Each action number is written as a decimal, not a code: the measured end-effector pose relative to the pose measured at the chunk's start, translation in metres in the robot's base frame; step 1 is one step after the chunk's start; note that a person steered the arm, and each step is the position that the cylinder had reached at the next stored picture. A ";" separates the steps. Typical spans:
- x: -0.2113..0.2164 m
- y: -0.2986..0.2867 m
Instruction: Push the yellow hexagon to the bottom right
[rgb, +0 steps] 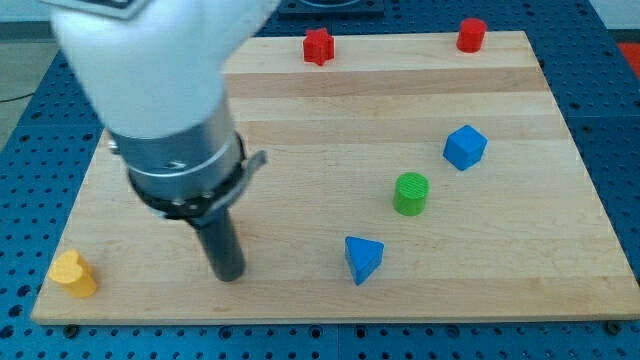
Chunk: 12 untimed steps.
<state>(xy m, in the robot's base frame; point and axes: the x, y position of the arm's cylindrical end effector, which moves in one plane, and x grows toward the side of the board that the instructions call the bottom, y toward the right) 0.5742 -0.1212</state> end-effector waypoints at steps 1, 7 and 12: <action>-0.035 -0.025; -0.100 0.024; -0.075 0.118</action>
<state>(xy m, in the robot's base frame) 0.4997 -0.0030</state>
